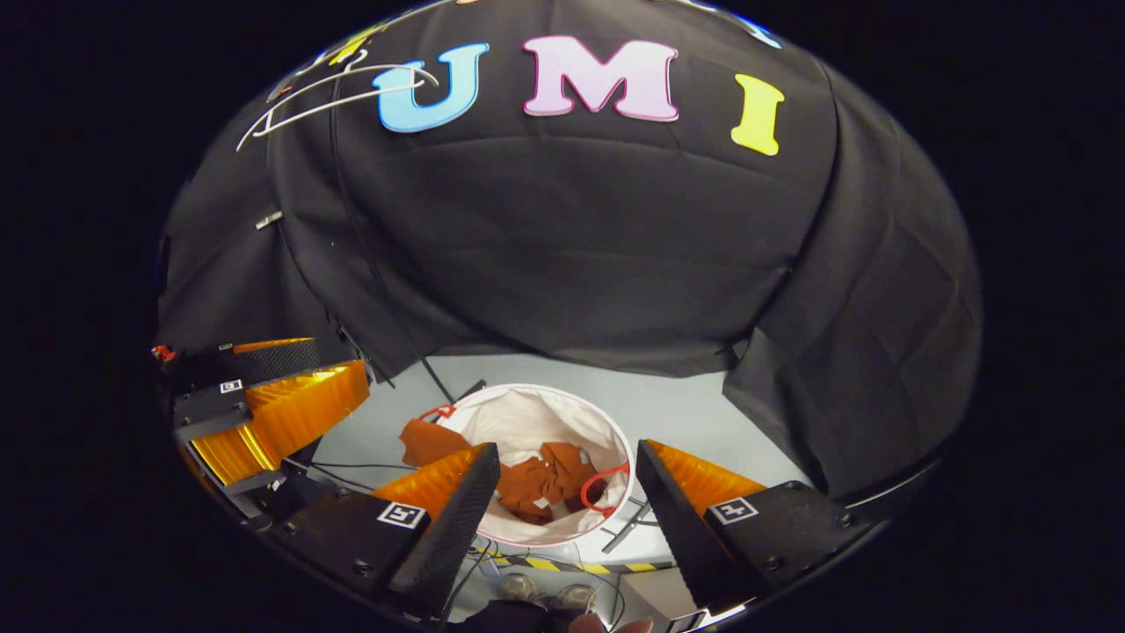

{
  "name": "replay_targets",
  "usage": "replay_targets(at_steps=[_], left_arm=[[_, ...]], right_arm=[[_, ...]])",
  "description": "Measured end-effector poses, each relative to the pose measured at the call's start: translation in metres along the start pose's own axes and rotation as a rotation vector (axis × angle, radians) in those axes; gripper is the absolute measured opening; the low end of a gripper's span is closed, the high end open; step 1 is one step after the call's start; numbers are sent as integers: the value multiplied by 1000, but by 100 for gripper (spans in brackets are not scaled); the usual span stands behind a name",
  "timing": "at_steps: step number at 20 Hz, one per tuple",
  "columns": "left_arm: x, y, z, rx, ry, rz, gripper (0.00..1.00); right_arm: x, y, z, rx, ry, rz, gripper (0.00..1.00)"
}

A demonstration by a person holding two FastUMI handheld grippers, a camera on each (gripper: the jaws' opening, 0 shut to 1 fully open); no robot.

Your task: Grasp the clothes on the hanger with both hands and then place them into the laundry hamper below.

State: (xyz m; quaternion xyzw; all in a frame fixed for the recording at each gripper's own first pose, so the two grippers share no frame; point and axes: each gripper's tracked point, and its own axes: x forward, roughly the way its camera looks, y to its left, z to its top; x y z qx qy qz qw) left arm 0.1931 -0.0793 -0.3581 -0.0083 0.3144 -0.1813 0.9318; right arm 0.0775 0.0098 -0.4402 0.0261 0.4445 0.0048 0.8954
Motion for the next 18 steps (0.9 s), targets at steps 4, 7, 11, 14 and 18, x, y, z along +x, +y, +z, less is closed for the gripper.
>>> replay_targets(at_steps=[4,7,11,14,18], left_arm=[[-40,0,38,13,-98,64,95],[-69,-5,68,29,-186,95,95],[-117,-15,115,20,-299,103,95],[-151,-19,144,17,-368,112,95],[-194,-28,173,49,-453,133,92]], right_arm=[[-39,5,43,-5,-125,-1,100],[-72,7,83,-4,-220,5,100],[-120,7,127,14,-347,4,100],[-155,-1,156,23,-434,-12,100],[-200,-8,184,26,-530,-38,100]])
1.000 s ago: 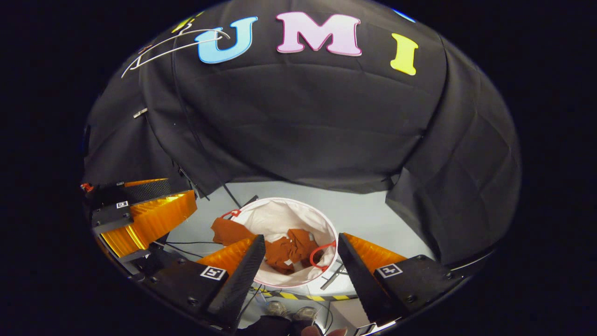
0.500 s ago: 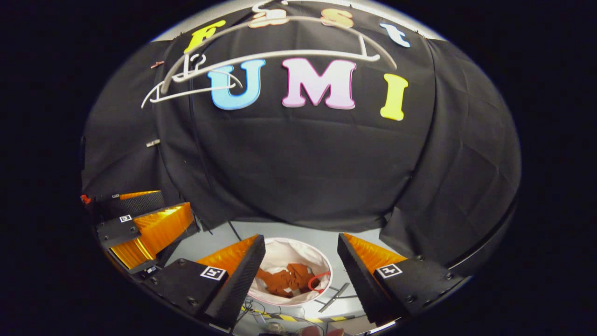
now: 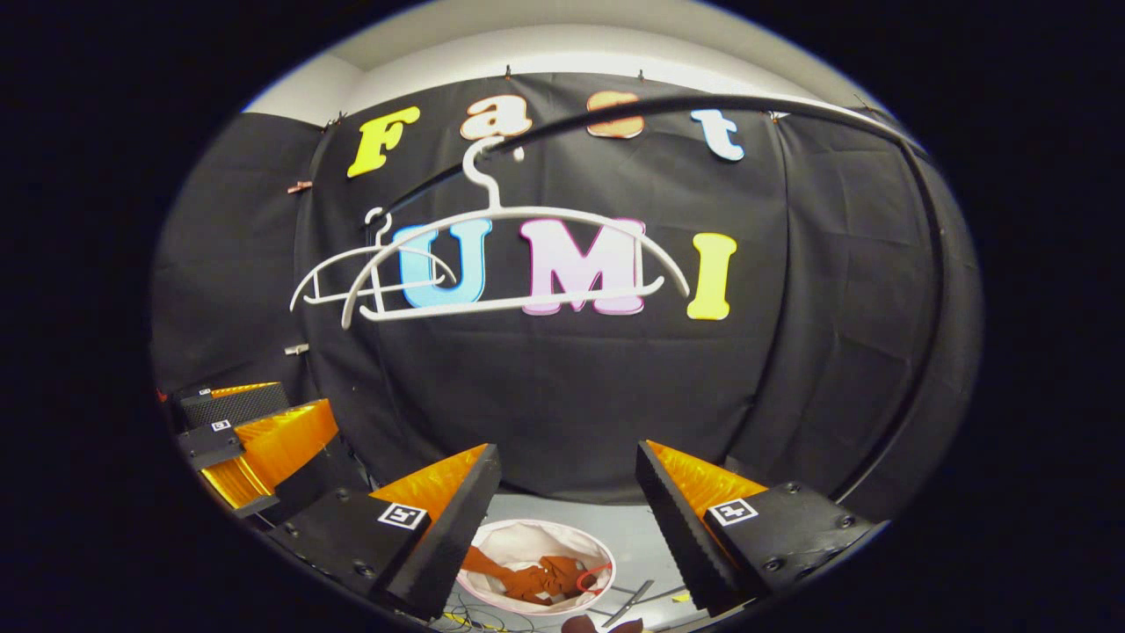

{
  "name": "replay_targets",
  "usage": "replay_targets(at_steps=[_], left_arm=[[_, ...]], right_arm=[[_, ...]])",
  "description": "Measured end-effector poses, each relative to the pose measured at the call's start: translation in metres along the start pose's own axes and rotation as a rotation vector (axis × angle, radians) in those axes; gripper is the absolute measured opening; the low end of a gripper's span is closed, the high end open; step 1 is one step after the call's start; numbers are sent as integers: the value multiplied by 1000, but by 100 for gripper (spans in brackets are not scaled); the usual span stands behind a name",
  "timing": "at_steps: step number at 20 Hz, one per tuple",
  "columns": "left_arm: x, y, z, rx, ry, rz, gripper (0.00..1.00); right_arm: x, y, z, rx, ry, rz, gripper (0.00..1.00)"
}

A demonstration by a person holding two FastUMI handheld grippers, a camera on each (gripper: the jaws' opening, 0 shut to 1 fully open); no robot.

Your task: Grasp the clothes on the hanger with both hands and then place them into the laundry hamper below.

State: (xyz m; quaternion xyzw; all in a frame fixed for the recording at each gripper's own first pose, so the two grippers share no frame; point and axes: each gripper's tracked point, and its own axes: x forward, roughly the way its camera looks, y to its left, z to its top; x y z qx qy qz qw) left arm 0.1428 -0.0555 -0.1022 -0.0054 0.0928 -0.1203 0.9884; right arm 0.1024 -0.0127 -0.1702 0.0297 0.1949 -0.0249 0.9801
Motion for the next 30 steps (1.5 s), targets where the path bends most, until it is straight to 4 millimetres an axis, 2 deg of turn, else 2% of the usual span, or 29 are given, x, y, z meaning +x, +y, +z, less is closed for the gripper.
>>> replay_targets(at_steps=[1,2,3,4,5,7,8,10,13,14,18,24,26,27,30], left_arm=[[-7,-3,11,-2,-22,-4,95],[-11,-5,23,-5,-44,-7,92],[-17,-5,36,-8,-69,-6,95],[-23,-6,46,-7,-90,-9,92],[-30,-7,57,-4,-116,-7,92],[-40,-12,72,3,-153,-13,95],[-43,-14,78,8,-169,-13,92],[-50,-19,87,19,-188,-15,95],[-54,-22,90,30,-189,-14,92],[-56,-23,90,36,-193,-11,95],[-56,-27,86,41,-190,-13,92],[-53,-24,88,36,-199,1,95],[-53,-22,89,32,-205,7,92],[-53,-21,90,30,-205,9,95],[-52,-21,84,24,-193,8,95]], right_arm=[[-6,-3,10,-6,-22,-7,100],[-12,-6,18,-12,-46,-13,96],[-18,-7,28,-22,-71,-20,100],[-24,-9,38,-33,-97,-25,96],[-28,-10,49,-46,-124,-29,96],[-38,-9,67,-58,-161,-25,100],[-42,-7,75,-55,-173,-21,99],[-50,-5,88,-42,-197,-14,96],[-59,-5,102,-38,-234,-18,98],[-62,-6,105,-42,-248,-23,98],[-74,-8,115,-64,-291,-26,98],[-76,-16,125,-47,-310,-37,96],[-75,-19,127,-44,-316,-46,98],[-74,-20,129,-45,-318,-48,100],[-74,-20,129,-50,-322,-48,98]])
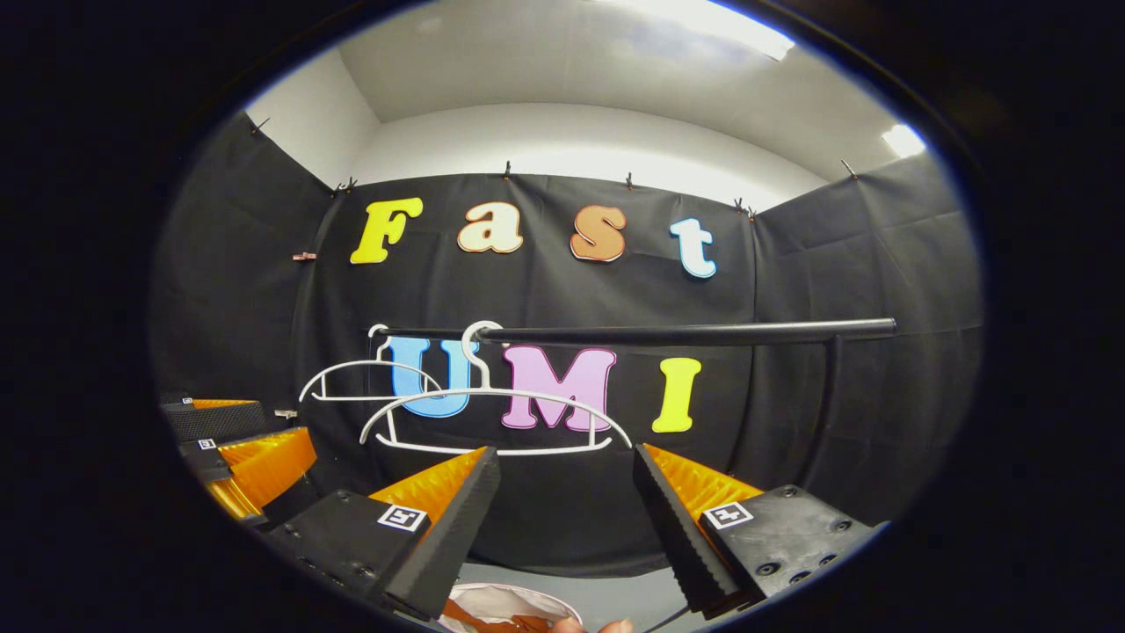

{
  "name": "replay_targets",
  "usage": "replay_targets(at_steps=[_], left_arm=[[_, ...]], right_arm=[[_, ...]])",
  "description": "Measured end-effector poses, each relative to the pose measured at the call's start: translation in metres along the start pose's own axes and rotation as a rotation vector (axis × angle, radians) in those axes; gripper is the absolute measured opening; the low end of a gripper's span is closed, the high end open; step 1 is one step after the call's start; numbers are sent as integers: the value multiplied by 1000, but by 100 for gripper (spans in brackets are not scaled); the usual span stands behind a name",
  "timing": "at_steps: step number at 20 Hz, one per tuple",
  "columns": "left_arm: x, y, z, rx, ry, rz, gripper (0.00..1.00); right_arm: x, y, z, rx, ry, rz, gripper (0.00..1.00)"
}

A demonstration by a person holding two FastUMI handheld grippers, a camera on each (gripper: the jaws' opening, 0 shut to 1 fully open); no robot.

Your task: Grasp the clothes on the hanger with both hands and then place them into the laundry hamper below.

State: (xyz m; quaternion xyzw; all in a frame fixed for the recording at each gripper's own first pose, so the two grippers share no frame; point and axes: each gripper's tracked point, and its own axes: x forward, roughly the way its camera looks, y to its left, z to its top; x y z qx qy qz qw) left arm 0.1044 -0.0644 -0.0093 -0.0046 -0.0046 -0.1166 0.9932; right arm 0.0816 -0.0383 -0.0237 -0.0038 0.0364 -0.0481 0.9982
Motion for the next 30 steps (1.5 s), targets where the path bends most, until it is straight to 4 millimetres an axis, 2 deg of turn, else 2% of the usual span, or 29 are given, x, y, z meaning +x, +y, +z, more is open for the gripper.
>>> replay_targets(at_steps=[9,12,13,14,30], left_arm=[[2,-4,0,7,2,-14,95],[3,-5,-2,5,6,-20,95],[3,-5,-2,3,8,-19,92],[4,-6,-3,2,11,-20,95],[11,-2,-1,16,4,-2,95]], right_arm=[[0,1,5,-7,-13,-1,100],[-2,0,5,-11,-17,0,98],[-1,1,4,-13,-16,0,98],[1,1,4,-14,-15,1,98],[11,4,1,-11,-15,8,99]])
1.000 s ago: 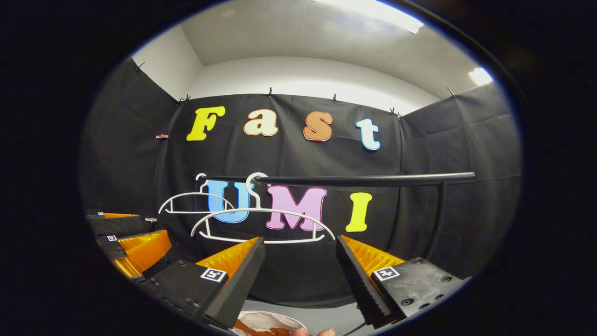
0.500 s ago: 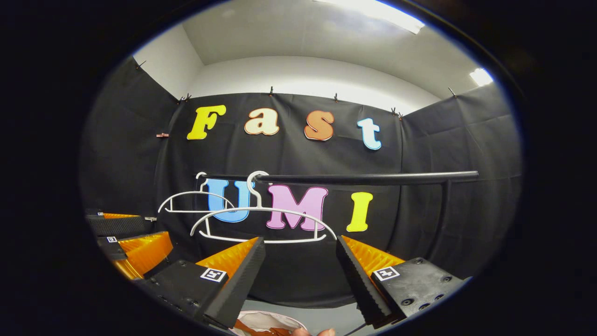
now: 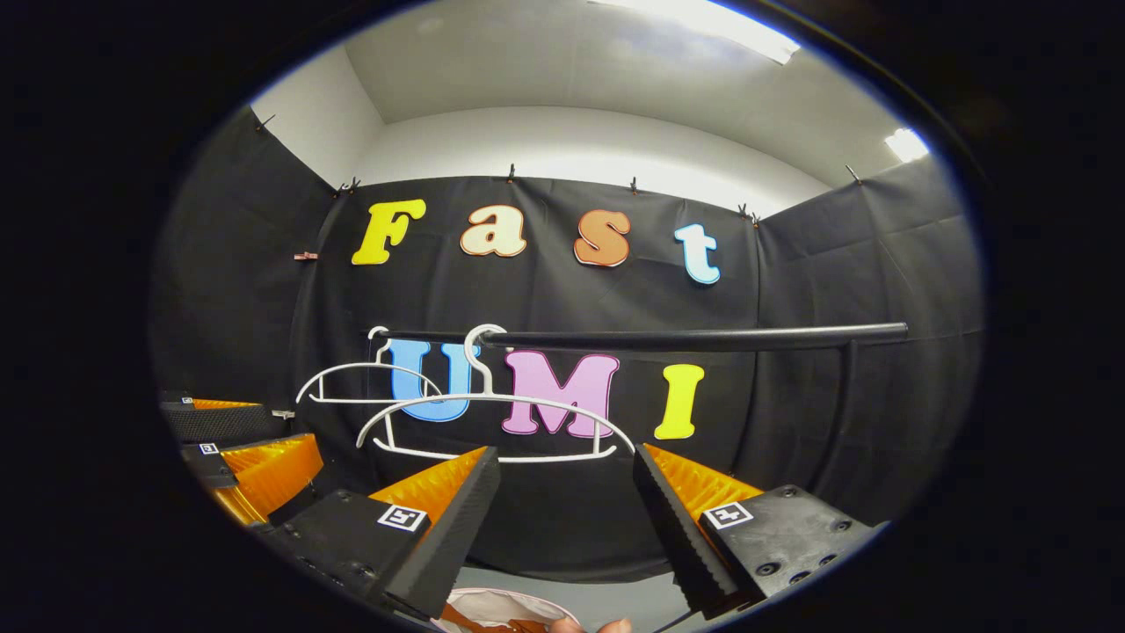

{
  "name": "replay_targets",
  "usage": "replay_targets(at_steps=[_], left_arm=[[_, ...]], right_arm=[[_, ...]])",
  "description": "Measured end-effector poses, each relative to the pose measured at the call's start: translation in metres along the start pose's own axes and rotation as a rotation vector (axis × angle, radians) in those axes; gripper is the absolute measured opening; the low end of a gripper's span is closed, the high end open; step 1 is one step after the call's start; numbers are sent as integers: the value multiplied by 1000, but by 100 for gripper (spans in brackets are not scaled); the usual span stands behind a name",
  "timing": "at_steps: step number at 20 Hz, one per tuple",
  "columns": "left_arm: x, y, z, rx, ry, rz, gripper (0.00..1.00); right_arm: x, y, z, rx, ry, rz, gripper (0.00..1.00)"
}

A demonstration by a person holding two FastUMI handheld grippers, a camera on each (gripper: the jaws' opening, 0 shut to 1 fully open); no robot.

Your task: Grasp the clothes on the hanger with both hands and then place them into the laundry hamper below.

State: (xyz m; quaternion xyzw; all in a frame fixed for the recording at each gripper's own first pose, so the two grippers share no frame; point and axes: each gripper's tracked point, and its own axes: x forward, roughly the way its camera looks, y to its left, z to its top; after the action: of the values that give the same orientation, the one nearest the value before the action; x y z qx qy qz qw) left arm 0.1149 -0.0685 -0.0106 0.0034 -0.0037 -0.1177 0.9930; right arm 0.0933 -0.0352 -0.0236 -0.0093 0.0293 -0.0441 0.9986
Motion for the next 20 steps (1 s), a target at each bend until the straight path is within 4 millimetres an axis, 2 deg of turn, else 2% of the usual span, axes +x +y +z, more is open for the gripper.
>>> replay_targets(at_steps=[20], left_arm=[[-5,2,0,-1,2,10,95]], right_arm=[[-5,17,9,-13,-14,14,98]])
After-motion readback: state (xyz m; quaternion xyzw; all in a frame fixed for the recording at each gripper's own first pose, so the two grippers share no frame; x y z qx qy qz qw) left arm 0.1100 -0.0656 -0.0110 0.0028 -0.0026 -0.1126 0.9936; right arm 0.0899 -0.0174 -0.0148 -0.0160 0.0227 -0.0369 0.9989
